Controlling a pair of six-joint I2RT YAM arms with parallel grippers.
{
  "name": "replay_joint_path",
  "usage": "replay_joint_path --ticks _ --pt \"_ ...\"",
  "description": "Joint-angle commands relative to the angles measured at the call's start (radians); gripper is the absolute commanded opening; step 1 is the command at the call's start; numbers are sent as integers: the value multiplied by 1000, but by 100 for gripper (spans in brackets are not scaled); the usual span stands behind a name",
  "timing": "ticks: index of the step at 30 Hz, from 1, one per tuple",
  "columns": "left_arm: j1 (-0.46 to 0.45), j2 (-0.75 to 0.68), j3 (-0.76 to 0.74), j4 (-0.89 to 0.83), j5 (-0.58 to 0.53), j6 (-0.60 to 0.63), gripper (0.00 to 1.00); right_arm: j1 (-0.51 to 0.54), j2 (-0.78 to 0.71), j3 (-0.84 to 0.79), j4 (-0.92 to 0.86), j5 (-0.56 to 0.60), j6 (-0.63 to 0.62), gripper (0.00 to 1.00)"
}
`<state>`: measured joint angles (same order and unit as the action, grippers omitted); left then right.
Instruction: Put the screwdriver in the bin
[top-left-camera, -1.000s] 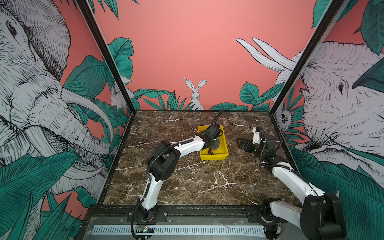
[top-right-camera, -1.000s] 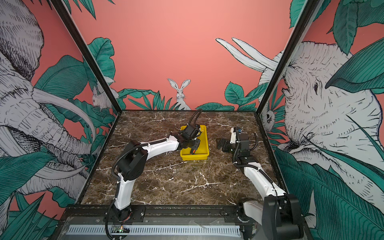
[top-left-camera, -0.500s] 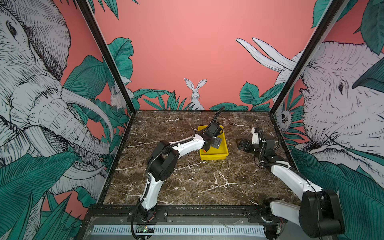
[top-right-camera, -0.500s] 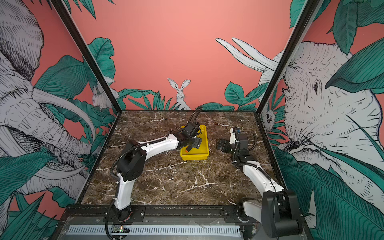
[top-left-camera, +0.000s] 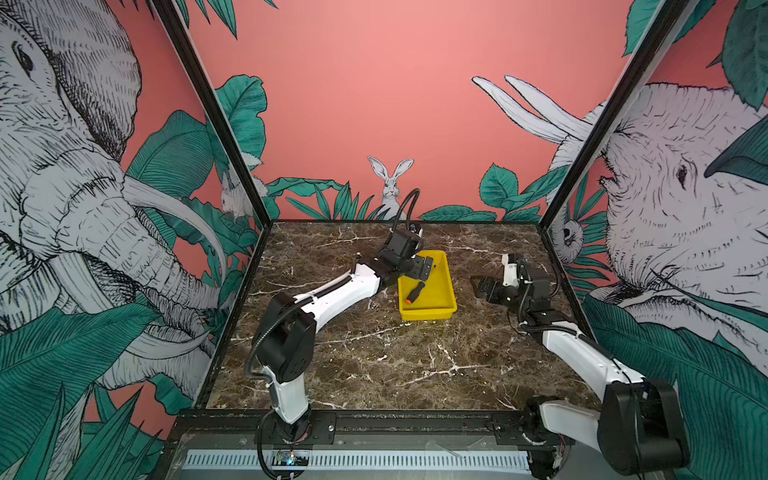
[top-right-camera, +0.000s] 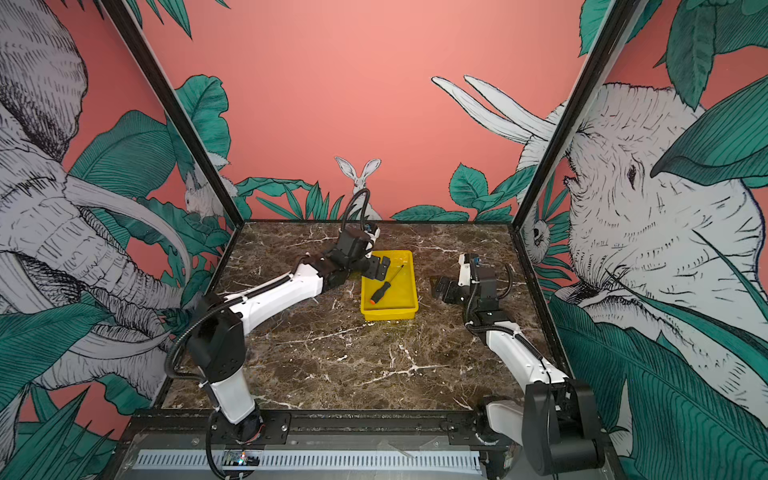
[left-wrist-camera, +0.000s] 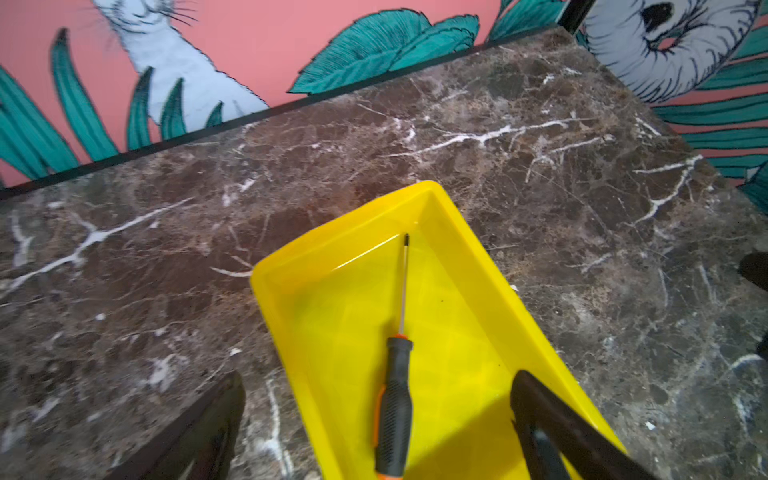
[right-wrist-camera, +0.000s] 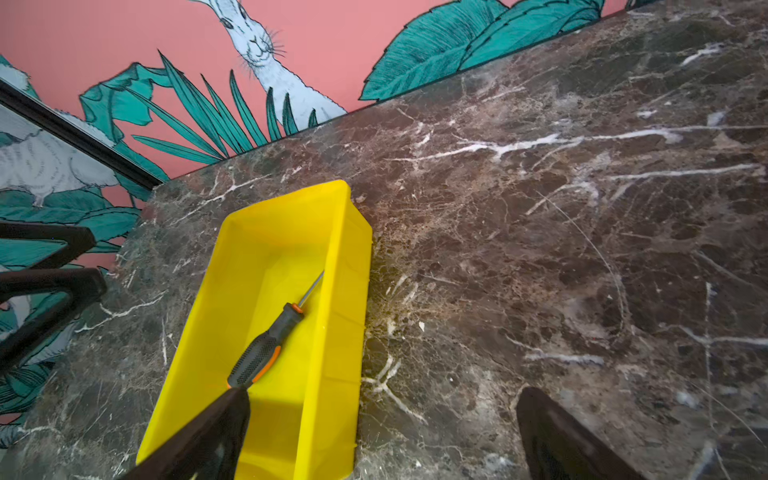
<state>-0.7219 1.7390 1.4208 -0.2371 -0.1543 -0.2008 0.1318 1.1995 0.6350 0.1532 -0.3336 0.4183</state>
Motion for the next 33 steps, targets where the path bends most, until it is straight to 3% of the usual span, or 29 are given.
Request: replay_joint_path --ticks 1,6,7,8,11,13,19,21,26,30,33 --pt "15 -126 -89 44 -58 101 100 14 13 54 51 -67 -36 100" --pt "67 -315 -245 103 -306 182 99 22 70 115 37 -181 -91 99" --pt "78 -358 -271 118 -347 194 90 22 86 126 31 -185 -90 99" --pt "90 -380 -295 120 -359 213 99 22 100 143 17 -184 -99 99" --pt "156 -455 -323 43 -325 224 100 22 140 192 -39 -153 -132 99" --pt "237 -502 -381 47 -221 245 100 22 146 195 -42 -94 -144 99" --pt "337 -663 -692 396 -267 404 100 16 92 117 57 102 -126 99" --pt "390 -684 -790 523 -144 489 100 7 65 99 50 143 -120 99" --pt "562 -658 -924 665 -40 354 100 -20 -20 23 53 329 -129 99" --pt "573 -591 -973 753 -52 383 100 -39 -54 -26 74 392 -200 99" --pt "579 -525 -995 829 -43 372 100 -40 -50 -76 161 343 -338 99"
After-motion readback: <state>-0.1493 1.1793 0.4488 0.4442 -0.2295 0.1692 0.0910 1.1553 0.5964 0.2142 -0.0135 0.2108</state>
